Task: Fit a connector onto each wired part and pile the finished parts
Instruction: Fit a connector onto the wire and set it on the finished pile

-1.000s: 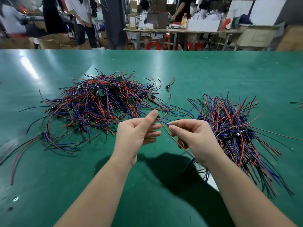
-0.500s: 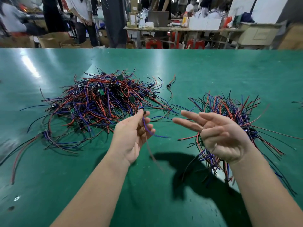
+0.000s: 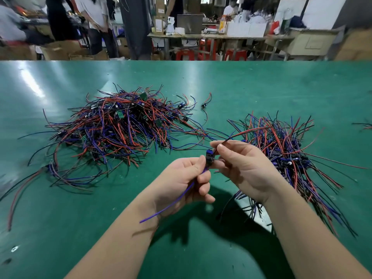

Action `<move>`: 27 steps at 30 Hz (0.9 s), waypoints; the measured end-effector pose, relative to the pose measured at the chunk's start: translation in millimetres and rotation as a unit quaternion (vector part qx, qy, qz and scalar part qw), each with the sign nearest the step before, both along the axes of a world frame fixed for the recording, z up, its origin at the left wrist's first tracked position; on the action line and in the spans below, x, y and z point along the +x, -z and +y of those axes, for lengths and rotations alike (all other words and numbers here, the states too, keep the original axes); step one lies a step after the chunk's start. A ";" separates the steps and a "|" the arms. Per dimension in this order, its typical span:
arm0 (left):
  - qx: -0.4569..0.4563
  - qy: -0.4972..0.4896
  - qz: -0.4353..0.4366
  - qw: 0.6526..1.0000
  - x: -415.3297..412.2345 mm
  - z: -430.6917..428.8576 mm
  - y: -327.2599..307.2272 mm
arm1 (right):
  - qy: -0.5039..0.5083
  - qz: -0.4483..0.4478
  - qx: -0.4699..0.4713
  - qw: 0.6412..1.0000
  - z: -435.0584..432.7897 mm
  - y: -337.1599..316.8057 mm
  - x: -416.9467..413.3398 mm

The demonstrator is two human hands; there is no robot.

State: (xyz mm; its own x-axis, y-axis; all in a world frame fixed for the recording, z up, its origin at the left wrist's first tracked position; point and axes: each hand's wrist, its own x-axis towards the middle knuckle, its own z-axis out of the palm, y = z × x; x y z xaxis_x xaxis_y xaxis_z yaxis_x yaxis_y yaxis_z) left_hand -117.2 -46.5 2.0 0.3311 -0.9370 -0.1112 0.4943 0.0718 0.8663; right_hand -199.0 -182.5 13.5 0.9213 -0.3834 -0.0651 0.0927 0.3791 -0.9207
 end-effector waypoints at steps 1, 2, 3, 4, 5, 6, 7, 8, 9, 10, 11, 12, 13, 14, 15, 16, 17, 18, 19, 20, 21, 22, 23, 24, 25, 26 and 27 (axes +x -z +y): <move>0.013 -0.005 -0.018 1.000 -1.3 0.0 0.6 | 0.008 0.000 -0.006 1.000 -1.0 0.2 -0.1; 0.032 -0.020 -0.041 0.998 -2.4 -0.8 1.0 | 0.016 0.000 -0.013 1.000 -1.4 0.6 0.1; 0.055 -0.044 -0.066 0.995 -3.2 -1.9 1.2 | 0.027 0.006 -0.026 0.999 -2.1 1.5 0.5; 0.076 -0.075 -0.089 0.990 -3.5 -3.5 1.9 | 0.038 0.016 -0.045 0.998 -2.5 2.7 1.1; 0.087 -0.107 -0.107 0.985 -3.7 -5.1 3.0 | 0.048 0.026 -0.066 0.996 -3.1 4.2 1.5; 0.087 -0.139 -0.117 0.979 -3.8 -6.6 4.9 | 0.054 0.033 -0.085 0.994 -3.3 6.1 1.9; 0.078 -0.167 -0.120 0.976 -4.3 -7.8 7.0 | 0.057 0.039 -0.099 0.993 -3.0 8.4 2.2; 0.067 -0.190 -0.118 0.972 -4.9 -8.3 8.9 | 0.057 0.043 -0.107 0.992 -2.4 10.3 2.7; 0.060 -0.204 -0.117 0.970 -5.7 -8.7 10.1 | 0.058 0.047 -0.112 0.991 -1.4 11.6 3.1; 0.059 -0.211 -0.120 0.968 -6.3 -8.9 11.3 | 0.062 0.051 -0.121 0.989 -1.1 11.9 3.5; 0.063 -0.211 -0.124 0.968 -6.9 -9.1 12.1 | 0.072 0.056 -0.134 0.987 -1.7 11.7 3.8; 0.068 -0.205 -0.126 0.968 -7.5 -9.2 12.4 | 0.088 0.059 -0.144 0.984 -3.8 10.7 3.6; 0.073 -0.198 -0.128 0.969 -7.7 -8.9 12.3 | 0.113 0.061 -0.146 0.981 -7.8 9.1 2.9; 0.078 -0.187 -0.131 0.970 -7.8 -8.8 12.5 | 0.142 0.062 -0.139 0.978 -12.9 6.7 1.4; 0.085 -0.172 -0.136 0.972 -7.8 -8.0 12.7 | 0.173 0.060 -0.124 0.975 -18.8 3.8 -1.2; 0.094 -0.154 -0.144 0.973 -8.0 -7.1 12.5 | 0.201 0.056 -0.103 0.973 -24.4 0.8 -4.3; 0.105 -0.135 -0.159 0.972 -8.2 -6.0 12.5 | 0.227 0.048 -0.079 0.970 -30.1 -1.7 -8.1; 0.114 -0.120 -0.178 0.970 -8.5 -5.2 12.8 | 0.251 0.038 -0.056 0.966 -35.5 -3.7 -11.3; 0.119 -0.110 -0.201 0.966 -9.1 -4.9 12.9 | 0.275 0.028 -0.039 0.960 -40.5 -4.8 -14.0; 0.124 -0.104 -0.226 0.961 -10.0 -4.9 12.6 | 0.295 0.018 -0.027 0.955 -45.0 -5.9 -15.9; 0.128 -0.101 -0.249 0.955 -11.2 -5.0 12.5 | 0.307 0.007 -0.021 0.951 -48.1 -6.3 -17.4; 0.133 -0.099 -0.270 0.948 -12.4 -5.3 12.6 | 0.312 -0.003 -0.020 0.950 -50.0 -6.6 -18.3; 0.136 -0.096 -0.288 0.943 -13.5 -5.7 12.9 | 0.312 -0.011 -0.019 0.950 -50.9 -6.7 -18.6; 0.141 -0.093 -0.300 0.939 -14.4 -6.0 13.0 | 0.311 -0.017 -0.018 0.950 -51.2 -6.8 -18.9; 0.145 -0.089 -0.309 0.936 -14.4 -5.6 13.1 | 0.311 -0.023 -0.014 0.950 -51.0 -7.1 -19.2; 0.150 -0.085 -0.314 0.934 -13.8 -5.0 13.2 | 0.312 -0.026 -0.010 0.950 -50.7 -7.5 -19.1; 0.154 -0.082 -0.317 0.932 -12.3 -4.1 13.2 | 0.316 -0.027 -0.008 0.948 -50.3 -8.1 -19.0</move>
State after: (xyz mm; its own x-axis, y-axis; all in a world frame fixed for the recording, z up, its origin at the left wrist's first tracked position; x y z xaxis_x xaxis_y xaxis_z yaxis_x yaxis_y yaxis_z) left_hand -129.5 -50.6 -11.2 0.5584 -0.8236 -0.0998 -0.1196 -0.1989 0.9727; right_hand -218.0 -232.8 21.6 0.5091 -0.8606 -0.0132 0.3439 0.2174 -0.9135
